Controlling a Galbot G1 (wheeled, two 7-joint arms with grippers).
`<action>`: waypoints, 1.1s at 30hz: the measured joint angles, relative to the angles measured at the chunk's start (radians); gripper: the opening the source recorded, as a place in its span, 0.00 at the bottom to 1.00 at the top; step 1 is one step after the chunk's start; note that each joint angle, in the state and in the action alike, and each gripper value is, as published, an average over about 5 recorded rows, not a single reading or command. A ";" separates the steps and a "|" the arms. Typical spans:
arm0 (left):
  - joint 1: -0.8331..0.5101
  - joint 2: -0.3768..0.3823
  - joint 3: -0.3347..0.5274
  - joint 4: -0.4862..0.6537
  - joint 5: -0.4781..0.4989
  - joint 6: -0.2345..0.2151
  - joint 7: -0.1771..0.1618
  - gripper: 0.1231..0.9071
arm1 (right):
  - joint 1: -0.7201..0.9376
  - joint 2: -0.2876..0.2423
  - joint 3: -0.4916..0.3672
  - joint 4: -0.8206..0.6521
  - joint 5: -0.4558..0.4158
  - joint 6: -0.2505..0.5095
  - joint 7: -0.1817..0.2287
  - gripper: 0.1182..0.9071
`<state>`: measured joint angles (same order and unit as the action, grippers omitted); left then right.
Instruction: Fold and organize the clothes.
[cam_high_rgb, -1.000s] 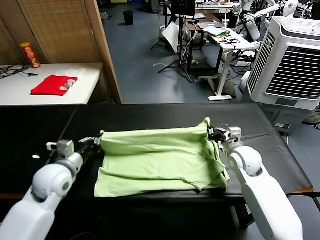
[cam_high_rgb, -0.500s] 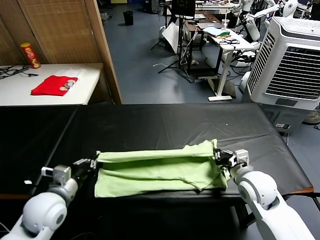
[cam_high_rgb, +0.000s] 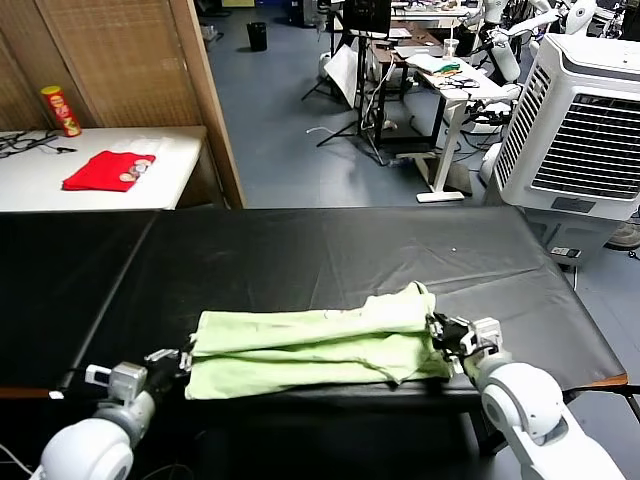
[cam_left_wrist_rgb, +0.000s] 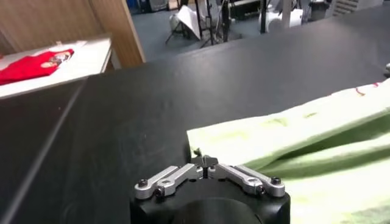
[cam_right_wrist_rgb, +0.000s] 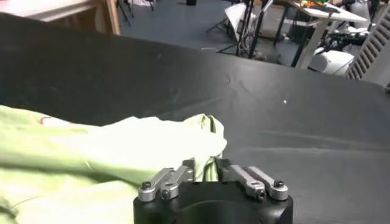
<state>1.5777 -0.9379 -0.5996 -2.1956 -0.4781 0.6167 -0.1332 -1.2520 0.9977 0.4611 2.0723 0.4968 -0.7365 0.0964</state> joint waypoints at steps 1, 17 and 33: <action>0.000 -0.001 -0.003 -0.004 0.000 0.003 0.000 0.23 | 0.003 0.001 0.008 0.001 0.000 0.000 -0.001 0.57; -0.194 -0.068 0.045 0.129 -0.203 -0.019 -0.021 0.86 | 0.220 0.122 -0.096 -0.267 -0.109 0.135 -0.038 0.86; -0.283 -0.111 0.078 0.285 -0.263 -0.029 -0.004 0.46 | 0.221 0.179 -0.125 -0.359 -0.168 0.169 -0.007 0.24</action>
<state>1.2950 -1.0491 -0.5220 -1.9110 -0.7407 0.5879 -0.1370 -1.0311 1.1766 0.3365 1.7134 0.3291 -0.5677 0.0890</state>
